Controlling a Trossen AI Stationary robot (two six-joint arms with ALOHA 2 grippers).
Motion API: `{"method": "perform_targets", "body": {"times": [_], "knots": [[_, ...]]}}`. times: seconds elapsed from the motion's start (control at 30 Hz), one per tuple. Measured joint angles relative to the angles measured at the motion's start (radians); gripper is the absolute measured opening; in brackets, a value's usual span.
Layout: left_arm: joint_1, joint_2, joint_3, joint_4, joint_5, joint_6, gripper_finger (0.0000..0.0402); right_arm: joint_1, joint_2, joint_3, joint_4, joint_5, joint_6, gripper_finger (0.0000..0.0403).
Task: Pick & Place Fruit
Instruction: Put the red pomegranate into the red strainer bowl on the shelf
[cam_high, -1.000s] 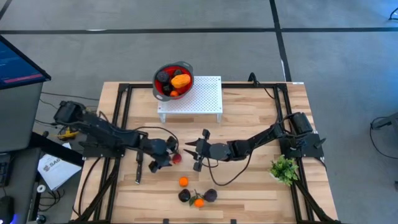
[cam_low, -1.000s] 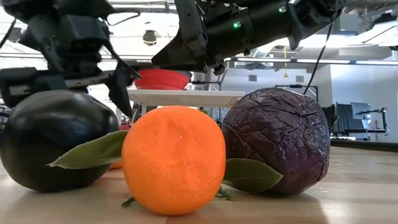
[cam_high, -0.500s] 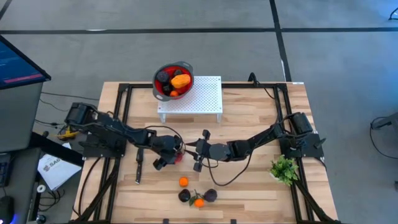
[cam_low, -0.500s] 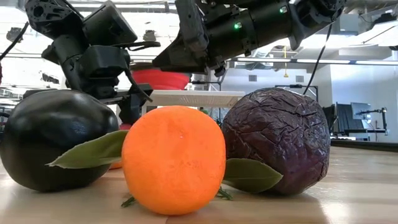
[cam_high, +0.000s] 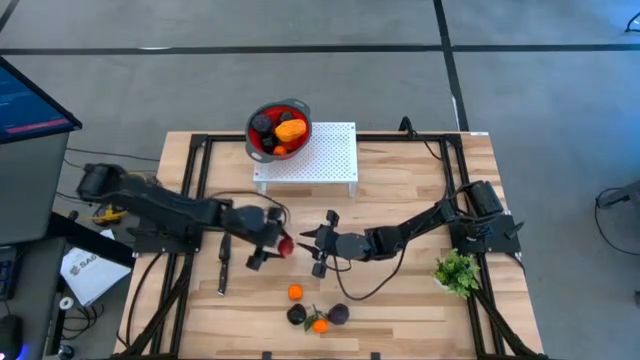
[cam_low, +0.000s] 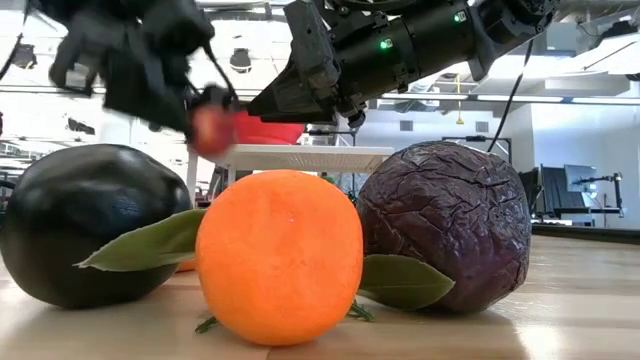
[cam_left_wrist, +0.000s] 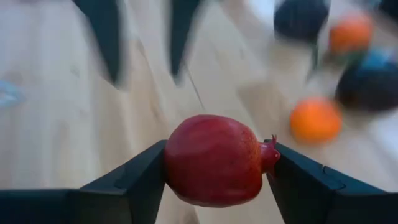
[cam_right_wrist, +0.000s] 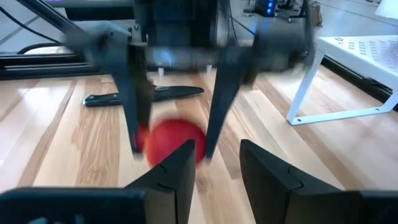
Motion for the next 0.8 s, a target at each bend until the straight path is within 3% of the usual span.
{"method": "perform_targets", "body": {"times": [0.2, 0.27, 0.37, 0.63, 0.8], "knots": [[0.078, -0.309, 0.013, -0.037, -0.102, -0.224, 0.0256, -0.001, 0.0, 0.0, 0.004, 0.0, 0.0, 0.0118], [0.167, -0.377, 0.061, -0.097, -0.096, -0.334, 0.0251, -0.002, 0.0, 0.0, 0.01, 0.0, 0.0, 0.0118], [0.32, -0.406, 0.175, -0.218, -0.008, -0.366, 0.0243, -0.01, 0.0, 0.0, 0.016, 0.0, -0.001, 0.0118], [0.65, -0.172, 0.531, -0.549, 0.057, -0.211, 0.0256, -0.032, 0.0, 0.0, 0.027, 0.001, 0.0, 0.0118], [0.796, -0.017, 0.648, -0.661, 0.082, -0.179, 0.0257, -0.02, 0.0, 0.0, 0.026, 0.0, 0.0, 0.0118]]}}
